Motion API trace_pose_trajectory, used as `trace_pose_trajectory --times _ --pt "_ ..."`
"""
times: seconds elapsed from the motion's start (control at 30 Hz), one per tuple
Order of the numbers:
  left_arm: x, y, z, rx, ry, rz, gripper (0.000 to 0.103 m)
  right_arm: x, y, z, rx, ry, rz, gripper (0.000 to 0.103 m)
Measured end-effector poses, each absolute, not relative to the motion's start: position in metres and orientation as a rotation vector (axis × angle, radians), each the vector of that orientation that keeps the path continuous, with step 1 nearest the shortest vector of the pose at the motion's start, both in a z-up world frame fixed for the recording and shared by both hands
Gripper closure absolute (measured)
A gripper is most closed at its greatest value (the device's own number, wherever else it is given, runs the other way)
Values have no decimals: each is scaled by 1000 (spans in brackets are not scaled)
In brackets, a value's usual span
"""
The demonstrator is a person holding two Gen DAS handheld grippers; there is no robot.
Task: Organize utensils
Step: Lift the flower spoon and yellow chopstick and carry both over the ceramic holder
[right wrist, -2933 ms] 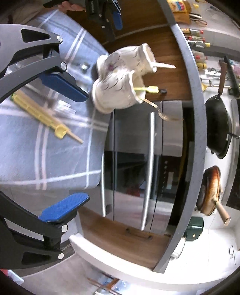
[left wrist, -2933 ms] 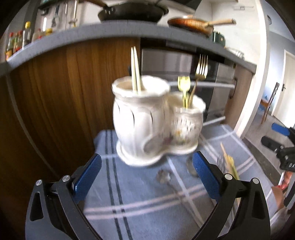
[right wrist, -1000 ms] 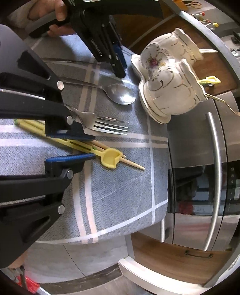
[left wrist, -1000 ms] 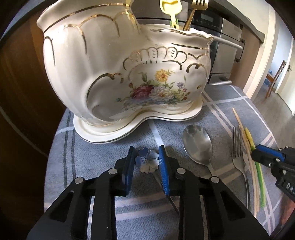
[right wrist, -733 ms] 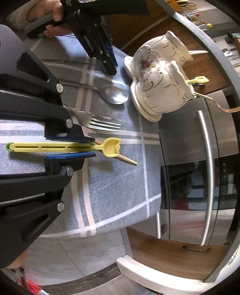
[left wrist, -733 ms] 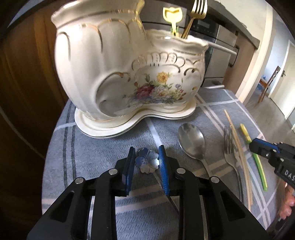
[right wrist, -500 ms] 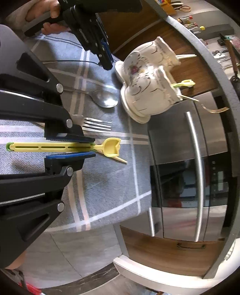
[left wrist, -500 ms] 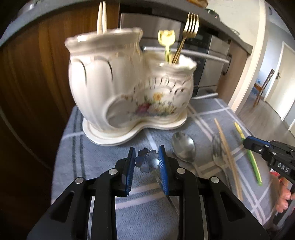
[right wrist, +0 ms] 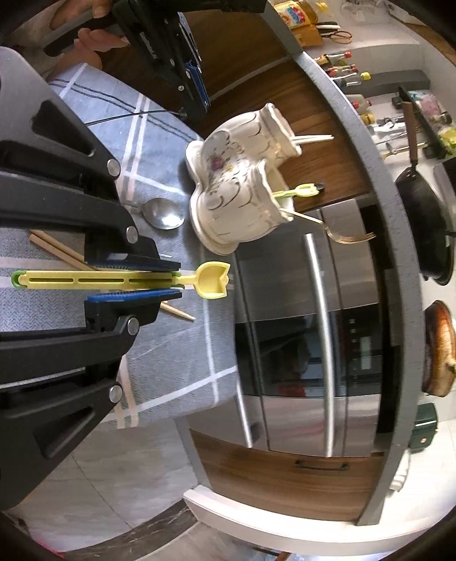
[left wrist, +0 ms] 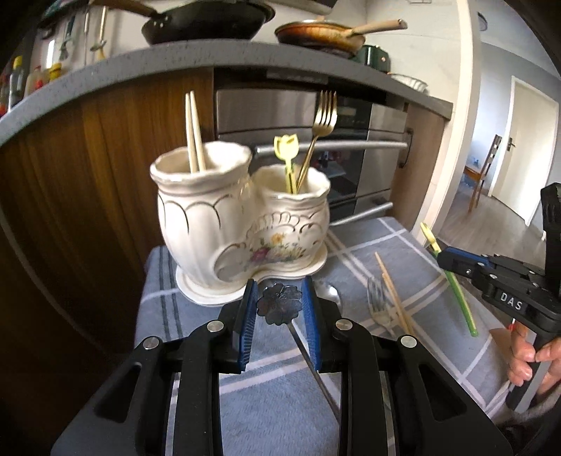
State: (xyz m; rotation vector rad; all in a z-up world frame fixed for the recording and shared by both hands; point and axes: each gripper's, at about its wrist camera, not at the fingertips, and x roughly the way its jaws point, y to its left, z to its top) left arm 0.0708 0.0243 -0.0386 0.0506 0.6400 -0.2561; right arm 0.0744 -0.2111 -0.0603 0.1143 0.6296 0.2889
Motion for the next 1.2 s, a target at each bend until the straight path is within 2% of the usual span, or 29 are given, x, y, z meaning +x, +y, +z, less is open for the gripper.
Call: trace_pose_trajectory --times 0.73,1.2 --pt "41 38 16 88 497 -252 76 71 -190 -20 101 470 348 93" --pt "78 69 113 111 373 -187 76 144 -142 28 212 338 446 93"
